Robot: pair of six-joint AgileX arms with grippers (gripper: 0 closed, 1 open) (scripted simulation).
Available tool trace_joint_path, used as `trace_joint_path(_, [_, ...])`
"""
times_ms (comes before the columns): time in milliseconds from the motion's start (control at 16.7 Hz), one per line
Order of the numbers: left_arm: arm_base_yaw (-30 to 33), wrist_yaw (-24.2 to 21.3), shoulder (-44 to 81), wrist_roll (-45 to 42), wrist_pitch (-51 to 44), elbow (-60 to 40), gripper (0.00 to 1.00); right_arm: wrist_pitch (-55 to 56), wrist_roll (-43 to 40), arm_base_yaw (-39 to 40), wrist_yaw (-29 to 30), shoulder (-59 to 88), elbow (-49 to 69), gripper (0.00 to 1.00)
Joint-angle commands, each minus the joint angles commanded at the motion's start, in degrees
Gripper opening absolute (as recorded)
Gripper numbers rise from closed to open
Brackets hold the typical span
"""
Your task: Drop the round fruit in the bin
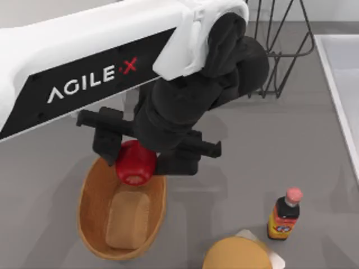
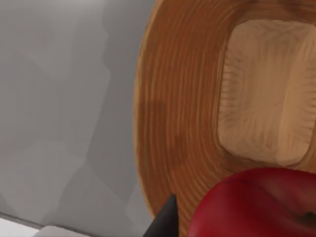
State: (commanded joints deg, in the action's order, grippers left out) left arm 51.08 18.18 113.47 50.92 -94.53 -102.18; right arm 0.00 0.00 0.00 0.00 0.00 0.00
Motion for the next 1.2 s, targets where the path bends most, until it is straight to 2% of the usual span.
trace_joint_path(300, [-0.44, -0.08, -0.41, -0.38, 0.97, 0.99, 0.00, 0.00, 0.00, 0.00, 0.00, 0.00, 0.00, 1.00])
trace_joint_path(960, [-2.72, 0.64, -2.38, -2.87, 15.55, 17.08, 0.00, 0.00, 0.00, 0.00, 0.00, 0.00, 0.00, 1.00])
trace_joint_path(1200, [-3.02, 0.80, -2.51, -3.05, 16.89, 18.43, 0.00, 0.00, 0.00, 0.00, 0.00, 0.00, 0.00, 1.00])
